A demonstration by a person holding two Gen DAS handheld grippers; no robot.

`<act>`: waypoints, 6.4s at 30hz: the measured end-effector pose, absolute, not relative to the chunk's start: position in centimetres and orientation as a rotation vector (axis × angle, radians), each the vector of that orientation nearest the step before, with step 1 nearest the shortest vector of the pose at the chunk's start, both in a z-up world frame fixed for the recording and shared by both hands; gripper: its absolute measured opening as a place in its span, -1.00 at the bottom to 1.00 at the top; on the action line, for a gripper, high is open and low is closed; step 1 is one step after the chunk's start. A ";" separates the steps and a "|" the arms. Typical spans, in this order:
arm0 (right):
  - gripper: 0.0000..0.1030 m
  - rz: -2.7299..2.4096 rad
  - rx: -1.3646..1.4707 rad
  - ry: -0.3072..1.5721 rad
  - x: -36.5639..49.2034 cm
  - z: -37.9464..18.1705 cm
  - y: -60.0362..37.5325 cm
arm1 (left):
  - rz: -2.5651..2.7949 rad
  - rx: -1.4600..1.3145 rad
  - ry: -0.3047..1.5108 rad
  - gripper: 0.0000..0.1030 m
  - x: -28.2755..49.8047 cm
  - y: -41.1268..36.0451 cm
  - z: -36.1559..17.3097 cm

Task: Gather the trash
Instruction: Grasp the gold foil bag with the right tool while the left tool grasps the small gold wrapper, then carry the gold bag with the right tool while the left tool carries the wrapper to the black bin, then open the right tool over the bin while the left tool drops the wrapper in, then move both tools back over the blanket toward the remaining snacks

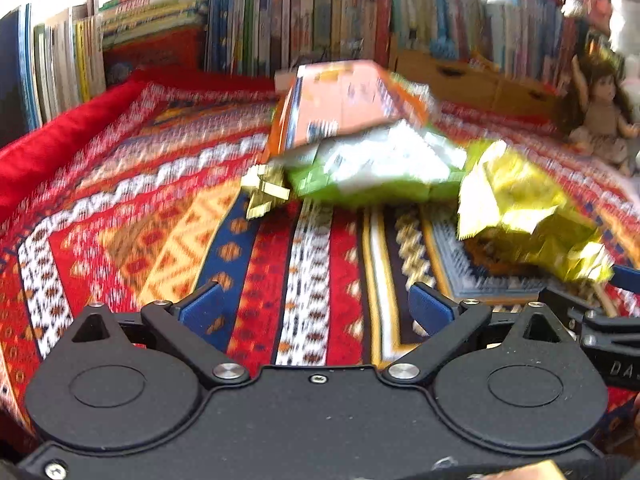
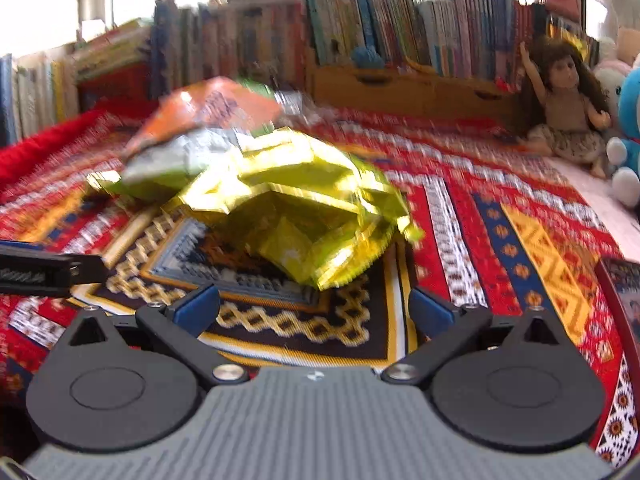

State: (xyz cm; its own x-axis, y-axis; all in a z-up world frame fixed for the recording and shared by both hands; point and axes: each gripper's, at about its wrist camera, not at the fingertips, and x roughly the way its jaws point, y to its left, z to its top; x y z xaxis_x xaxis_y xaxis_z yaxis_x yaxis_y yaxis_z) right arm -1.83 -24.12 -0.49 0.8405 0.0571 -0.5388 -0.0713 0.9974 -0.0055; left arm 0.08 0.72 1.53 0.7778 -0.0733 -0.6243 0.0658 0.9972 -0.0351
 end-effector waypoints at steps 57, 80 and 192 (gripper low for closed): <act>0.64 0.252 -0.062 0.544 -3.2 3.0 -25.4 | -0.140 0.048 0.511 -0.34 -4.3 2.2 5.3; 0.64 0.483 -0.231 0.577 -11.2 3.1 -25.1 | -0.276 0.067 0.638 -0.33 -15.3 1.8 2.0; 1.00 0.504 -0.059 0.708 -20.4 -5.8 -26.5 | -0.288 0.266 1.065 0.54 -22.3 -2.6 -9.4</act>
